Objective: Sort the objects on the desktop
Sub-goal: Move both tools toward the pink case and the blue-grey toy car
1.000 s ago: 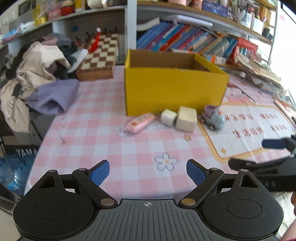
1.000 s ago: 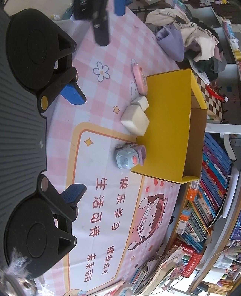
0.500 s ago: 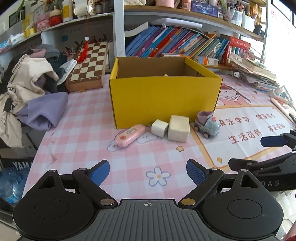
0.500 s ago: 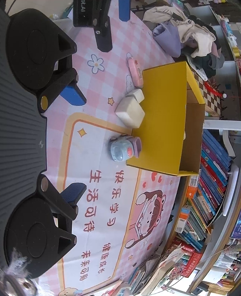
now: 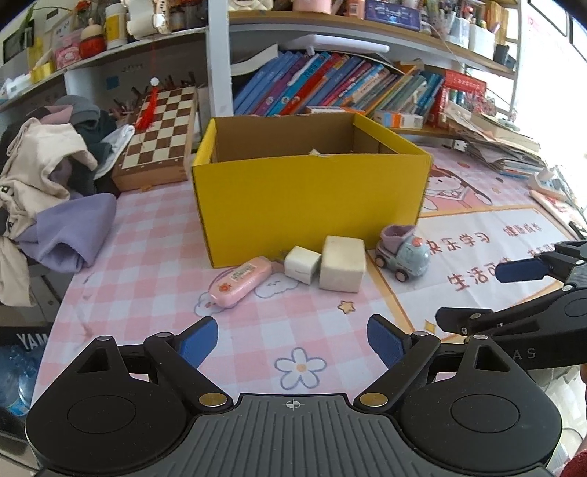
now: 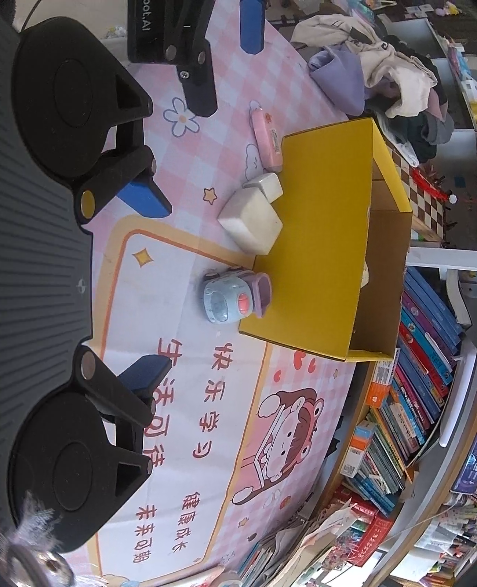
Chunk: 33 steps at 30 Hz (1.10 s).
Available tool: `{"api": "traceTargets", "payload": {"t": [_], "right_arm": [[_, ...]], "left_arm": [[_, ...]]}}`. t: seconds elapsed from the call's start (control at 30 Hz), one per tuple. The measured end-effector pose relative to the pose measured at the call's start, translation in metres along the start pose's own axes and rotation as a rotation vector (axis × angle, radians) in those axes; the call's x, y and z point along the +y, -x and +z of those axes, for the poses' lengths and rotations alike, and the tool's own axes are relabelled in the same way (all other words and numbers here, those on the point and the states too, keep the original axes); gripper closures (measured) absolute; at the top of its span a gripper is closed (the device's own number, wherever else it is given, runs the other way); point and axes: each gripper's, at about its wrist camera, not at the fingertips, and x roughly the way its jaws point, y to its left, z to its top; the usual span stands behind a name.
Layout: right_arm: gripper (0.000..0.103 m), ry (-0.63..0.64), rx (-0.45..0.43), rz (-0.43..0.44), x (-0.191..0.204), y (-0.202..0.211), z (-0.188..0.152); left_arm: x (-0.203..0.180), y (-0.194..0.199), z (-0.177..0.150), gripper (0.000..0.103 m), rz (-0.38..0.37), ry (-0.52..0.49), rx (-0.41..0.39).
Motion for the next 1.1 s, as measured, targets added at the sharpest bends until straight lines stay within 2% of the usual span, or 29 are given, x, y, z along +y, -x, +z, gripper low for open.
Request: {"api": "traceTargets", "payload": {"t": [0.3,0.77,1.1], "right_arm": [[0.026,0.036,0.01,0.028,-0.001,-0.018,0.017],[0.027,0.066,0.06,0.047,-0.008,-0.054,0.038],[0.031,0.041,0.102,0.061,-0.017,-0.08,0.046]], "left_arm": [[0.015,-0.019,0.007,0.016,0.05,0.048,0.024],[0.028,-0.055,0.019,0.017,0.067,0.092,0.062],[0.042,-0.083,0.026,0.026,0.096,0.107,0.107]]}}
